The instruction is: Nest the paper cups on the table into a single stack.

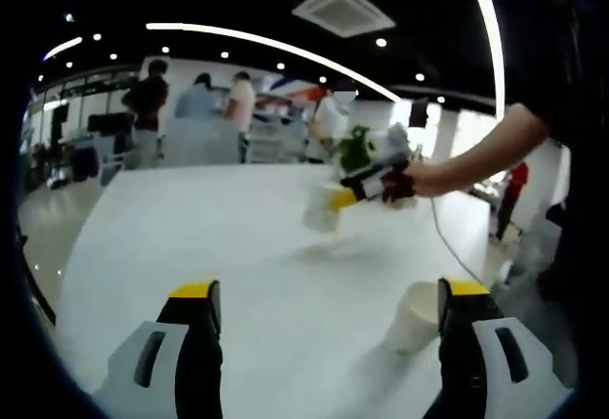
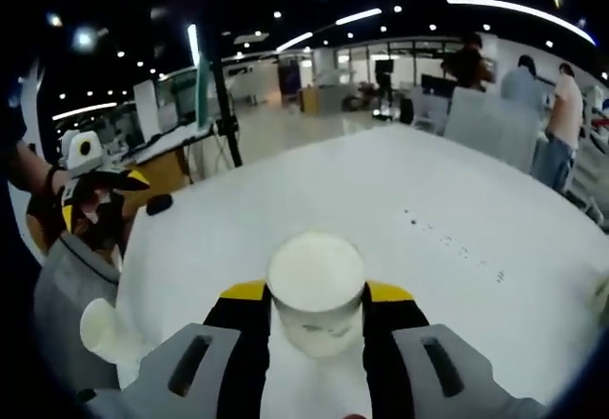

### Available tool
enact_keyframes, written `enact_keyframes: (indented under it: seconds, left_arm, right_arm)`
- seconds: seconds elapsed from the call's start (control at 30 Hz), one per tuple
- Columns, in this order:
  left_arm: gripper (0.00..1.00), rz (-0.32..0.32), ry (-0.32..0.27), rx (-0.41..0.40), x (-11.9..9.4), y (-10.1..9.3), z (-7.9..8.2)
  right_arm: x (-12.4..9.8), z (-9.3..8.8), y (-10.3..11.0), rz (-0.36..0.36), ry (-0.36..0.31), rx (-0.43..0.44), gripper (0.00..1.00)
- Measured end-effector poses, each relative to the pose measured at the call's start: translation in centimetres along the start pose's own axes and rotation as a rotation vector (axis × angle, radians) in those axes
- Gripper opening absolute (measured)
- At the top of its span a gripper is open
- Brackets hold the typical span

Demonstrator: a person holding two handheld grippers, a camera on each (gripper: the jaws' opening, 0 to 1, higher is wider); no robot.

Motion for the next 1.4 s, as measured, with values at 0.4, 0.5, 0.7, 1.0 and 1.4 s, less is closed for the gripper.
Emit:
enact_keyframes:
  seconds: [0.4,0.5,0.7,1.0,1.4]
  left_arm:
    - [0.93,-0.03,-0.003,0.013,0.5,-1.0,0.8]
    - [0.93,-0.038,-0.001,0.014,0.4,-1.4,0.9]
    - [0.92,-0.049,-0.001,0.012,0.3,-1.8,1.0]
    - [0.92,-0.071,0.001,0.015,0.6,-2.1,1.7]
    - [0.92,-0.089,0.002,0.017,1.1,-2.4,1.7]
  right_arm:
    - [-4.3,0.2,2.1,-0.006,-0.033,-0.004,0.34]
    - [-5.4,0.2,2.8,-0.01,-0.043,-0.003,0.34]
    - [-6.8,0.5,3.9,-0.012,-0.059,-0.009,0.34]
    - [-8.4,1.6,5.5,-0.02,-0.097,-0.003,0.34]
    - [-10.2,2.7,8.1,-0.004,-0.143,-0.01,0.34]
Point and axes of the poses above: the point that each gripper's makers call its tool centre point, and the gripper's own axes: x roughly forward along the fingers, y roughly to its left, z roughly out of its top, the point moved 10 cm from there along -x, roughly backward along the fingers, and after that the axes turned 12 degrees about -y, right-handed, at the moved point
